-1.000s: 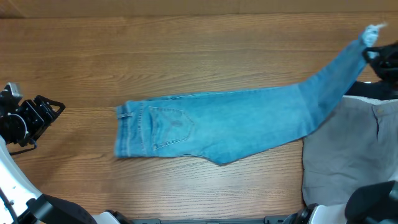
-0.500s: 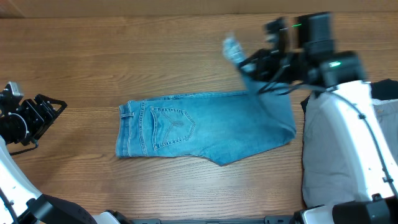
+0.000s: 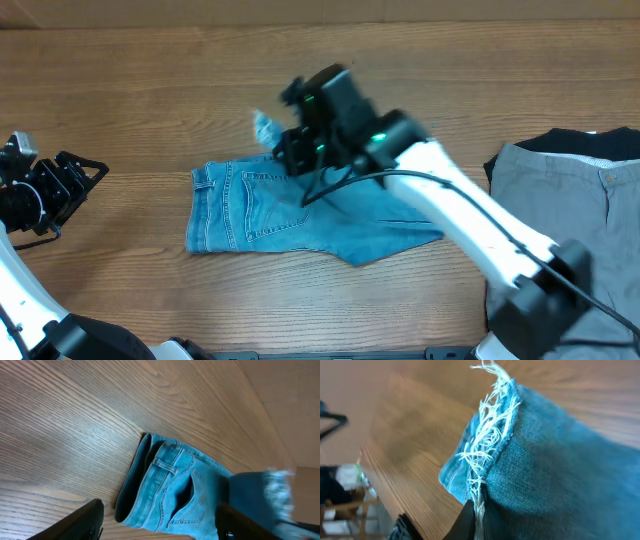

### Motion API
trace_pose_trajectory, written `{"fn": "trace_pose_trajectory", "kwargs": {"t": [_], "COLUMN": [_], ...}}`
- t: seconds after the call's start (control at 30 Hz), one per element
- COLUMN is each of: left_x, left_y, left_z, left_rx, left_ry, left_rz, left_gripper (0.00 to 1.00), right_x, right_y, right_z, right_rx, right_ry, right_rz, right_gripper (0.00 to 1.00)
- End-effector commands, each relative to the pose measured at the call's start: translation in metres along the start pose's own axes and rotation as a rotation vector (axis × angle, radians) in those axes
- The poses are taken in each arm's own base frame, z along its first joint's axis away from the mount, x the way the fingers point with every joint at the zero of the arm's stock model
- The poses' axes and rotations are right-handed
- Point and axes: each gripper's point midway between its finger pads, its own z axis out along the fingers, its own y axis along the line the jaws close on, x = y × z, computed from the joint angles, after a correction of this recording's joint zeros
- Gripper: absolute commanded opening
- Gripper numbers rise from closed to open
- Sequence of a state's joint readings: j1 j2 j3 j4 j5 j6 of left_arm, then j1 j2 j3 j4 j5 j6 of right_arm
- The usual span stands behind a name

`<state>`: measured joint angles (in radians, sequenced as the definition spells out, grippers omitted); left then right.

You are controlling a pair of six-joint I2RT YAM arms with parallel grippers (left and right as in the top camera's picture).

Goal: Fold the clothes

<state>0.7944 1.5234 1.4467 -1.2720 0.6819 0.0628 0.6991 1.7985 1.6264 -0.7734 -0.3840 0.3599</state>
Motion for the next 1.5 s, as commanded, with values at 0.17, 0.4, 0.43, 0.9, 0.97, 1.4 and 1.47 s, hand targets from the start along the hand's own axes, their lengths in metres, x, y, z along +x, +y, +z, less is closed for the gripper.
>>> {"fn": "trace_pose_trajectory", "kwargs": {"t": [0.17, 0.4, 0.43, 0.9, 0.97, 1.4, 1.47], "left_x": [-0.006, -0.005, -0.005, -0.003, -0.002, 0.083, 0.108], "left_y": [-0.008, -0.008, -0.008, -0.007, -0.008, -0.040, -0.046], "left_z": [-0.007, -0.007, -0.007, -0.006, -0.003, 0.078, 0.105], "left_rx": [0.023, 0.024, 0.024, 0.015, 0.011, 0.074, 0.081], "left_ry": [-0.022, -0.021, -0.019, -0.013, -0.001, 0.312, 0.372], "left_rz": [0.033, 0.031, 0.029, 0.058, 0.071, 0.272, 0.367], "left_gripper": [0.74, 0.74, 0.74, 0.78, 0.82, 0.74, 0.62], "right_x": [0.031, 0.034, 0.034, 0.008, 0.011, 0.081, 0.100], "right_y": [0.047, 0.072, 0.070, -0.015, -0.048, -0.222, -0.232], "right_z": [0.037, 0.060, 0.063, 0.012, 0.000, -0.075, -0.065], "right_rx": [-0.042, -0.093, -0.083, 0.070, 0.130, 0.449, 0.406], "right_ry": [0.059, 0.035, 0.033, 0.032, 0.063, 0.243, 0.273], "right_rz": [-0.073, -0.135, -0.134, 0.047, 0.123, 0.618, 0.644], "right_gripper": [0.04, 0.30, 0.58, 0.63, 0.61, 0.16, 0.16]}}
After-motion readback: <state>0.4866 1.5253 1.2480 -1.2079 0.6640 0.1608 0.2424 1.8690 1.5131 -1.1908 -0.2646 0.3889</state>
